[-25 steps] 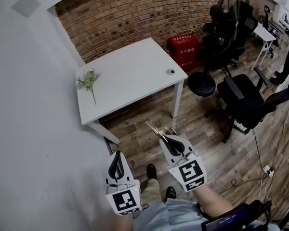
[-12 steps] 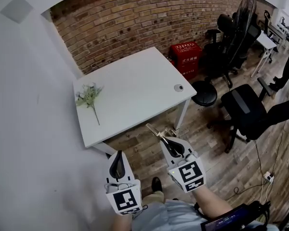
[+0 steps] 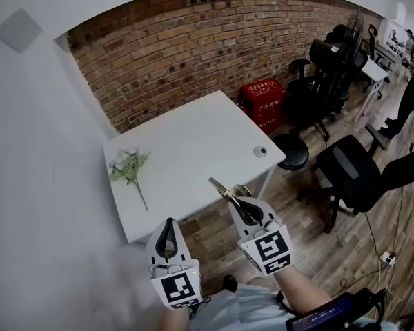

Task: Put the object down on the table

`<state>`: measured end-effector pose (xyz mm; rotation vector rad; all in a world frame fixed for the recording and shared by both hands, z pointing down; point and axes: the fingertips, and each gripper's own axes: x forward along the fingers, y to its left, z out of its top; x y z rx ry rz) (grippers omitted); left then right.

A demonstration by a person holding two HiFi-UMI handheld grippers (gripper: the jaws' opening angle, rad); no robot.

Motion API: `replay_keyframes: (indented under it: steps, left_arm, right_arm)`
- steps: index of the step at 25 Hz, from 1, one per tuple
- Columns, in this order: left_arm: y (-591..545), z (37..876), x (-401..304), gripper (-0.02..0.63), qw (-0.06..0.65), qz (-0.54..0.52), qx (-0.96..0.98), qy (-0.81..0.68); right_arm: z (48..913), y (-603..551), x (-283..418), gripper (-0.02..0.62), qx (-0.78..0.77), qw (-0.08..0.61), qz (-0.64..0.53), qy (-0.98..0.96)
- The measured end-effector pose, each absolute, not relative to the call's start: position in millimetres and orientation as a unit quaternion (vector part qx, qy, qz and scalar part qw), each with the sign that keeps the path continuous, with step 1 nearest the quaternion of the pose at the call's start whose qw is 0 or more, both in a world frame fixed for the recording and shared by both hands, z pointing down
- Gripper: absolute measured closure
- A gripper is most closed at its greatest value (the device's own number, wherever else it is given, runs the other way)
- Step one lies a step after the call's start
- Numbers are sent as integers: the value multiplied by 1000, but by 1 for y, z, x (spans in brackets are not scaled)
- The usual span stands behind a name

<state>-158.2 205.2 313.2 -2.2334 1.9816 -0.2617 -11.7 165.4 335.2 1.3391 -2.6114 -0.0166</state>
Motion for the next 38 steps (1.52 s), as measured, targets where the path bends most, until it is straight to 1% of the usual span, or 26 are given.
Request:
replay_keyframes:
  steps: [7,15,19,29,38]
  left_arm:
    - [175,331,-151,597,49,-91,-757,645]
    - [129,354,-136,597,44,-109,-764,634]
    - [96,362,-132,597,47,-120,-761,635]
    - [-6,366,-129,597,29,-143,-732,665]
    - [-75,345,-124,597,48,-145,-702,696]
  right_arm:
    - [338,140,-11,575,465,104,-6,-879]
    - [357,98,1,575,468,106,10,-877]
    - [366,62,6,575,462,106,20,-880]
    - [379,-50,2,575,415,110,45,-902]
    - [362,-131,-1,575,374,93,31,-922]
